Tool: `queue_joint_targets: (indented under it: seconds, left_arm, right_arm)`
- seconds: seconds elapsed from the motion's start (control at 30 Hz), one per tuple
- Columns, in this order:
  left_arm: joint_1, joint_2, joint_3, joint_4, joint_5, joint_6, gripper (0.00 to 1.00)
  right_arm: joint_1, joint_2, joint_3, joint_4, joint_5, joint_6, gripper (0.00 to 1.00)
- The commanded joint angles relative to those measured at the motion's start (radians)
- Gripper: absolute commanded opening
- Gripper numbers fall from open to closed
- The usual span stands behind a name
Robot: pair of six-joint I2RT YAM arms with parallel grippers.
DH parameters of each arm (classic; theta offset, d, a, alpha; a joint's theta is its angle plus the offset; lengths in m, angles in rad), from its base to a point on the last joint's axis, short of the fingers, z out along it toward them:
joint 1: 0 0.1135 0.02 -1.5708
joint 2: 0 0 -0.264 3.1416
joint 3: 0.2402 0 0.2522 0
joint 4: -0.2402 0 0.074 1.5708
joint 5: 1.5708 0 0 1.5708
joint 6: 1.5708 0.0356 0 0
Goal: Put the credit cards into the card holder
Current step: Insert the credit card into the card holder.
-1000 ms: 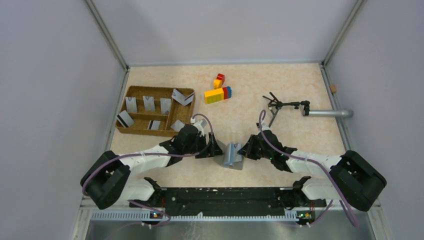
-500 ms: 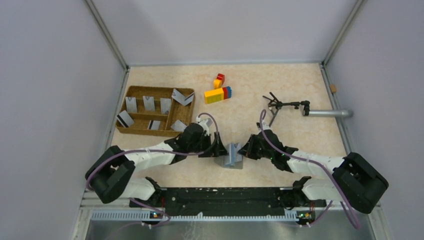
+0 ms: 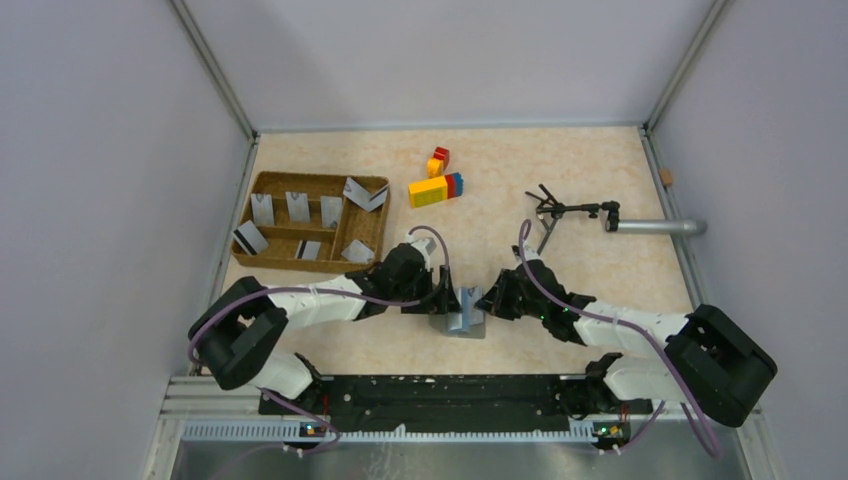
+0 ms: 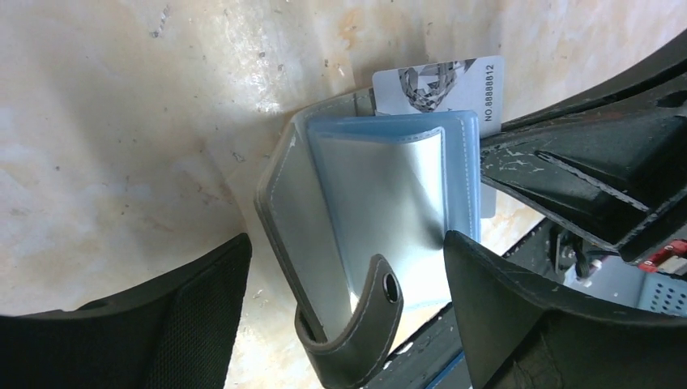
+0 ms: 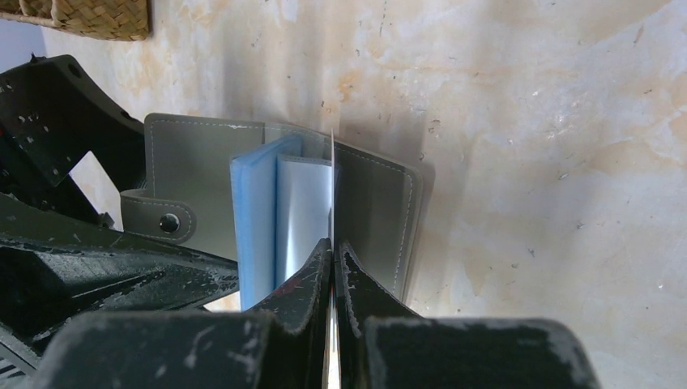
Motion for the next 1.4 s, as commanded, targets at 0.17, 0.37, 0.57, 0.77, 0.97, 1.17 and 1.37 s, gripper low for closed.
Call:
queue_joint_targets:
  seconds: [0.17,0.37,0.57,0.77,0.97,1.17,1.37]
  left_arm:
    - [-0.016,0.007,0.026,-0.119,-0.109,0.032,0.65]
    - [-0.017,-0.019,0.001,-0.109,-0.107,0.017,0.55]
    - [-0.016,-0.032,-0.036,-0.059,-0.091,-0.004,0.48]
    - [-0.016,-0.02,-0.058,-0.02,-0.076,-0.022,0.36]
    - [-0.015,-0.025,-0.081,0.02,-0.059,-0.043,0.26]
    - [-0.014,-0.031,-0.092,0.03,-0.055,-0.05,0.22]
    - [-0.014,-0.034,-0.095,0.032,-0.054,-0.053,0.21]
  right_arm:
    - [0.015,-0.056,0.052,-0.102,0.08,-0.035,0.0]
    - [0.015,-0.144,0.077,-0.244,0.18,-0.06,0.0]
    - [0.015,-0.256,0.103,-0.299,0.163,-0.071,0.0]
    - [0.015,-0.28,0.104,-0.272,0.126,-0.075,0.0]
    - [0.017,-0.172,0.071,-0.121,0.036,-0.044,0.0]
    - [0.024,-0.108,0.056,-0.055,0.019,-0.034,0.0]
    - [0.025,-0.069,0.047,-0.041,0.033,-0.032,0.0]
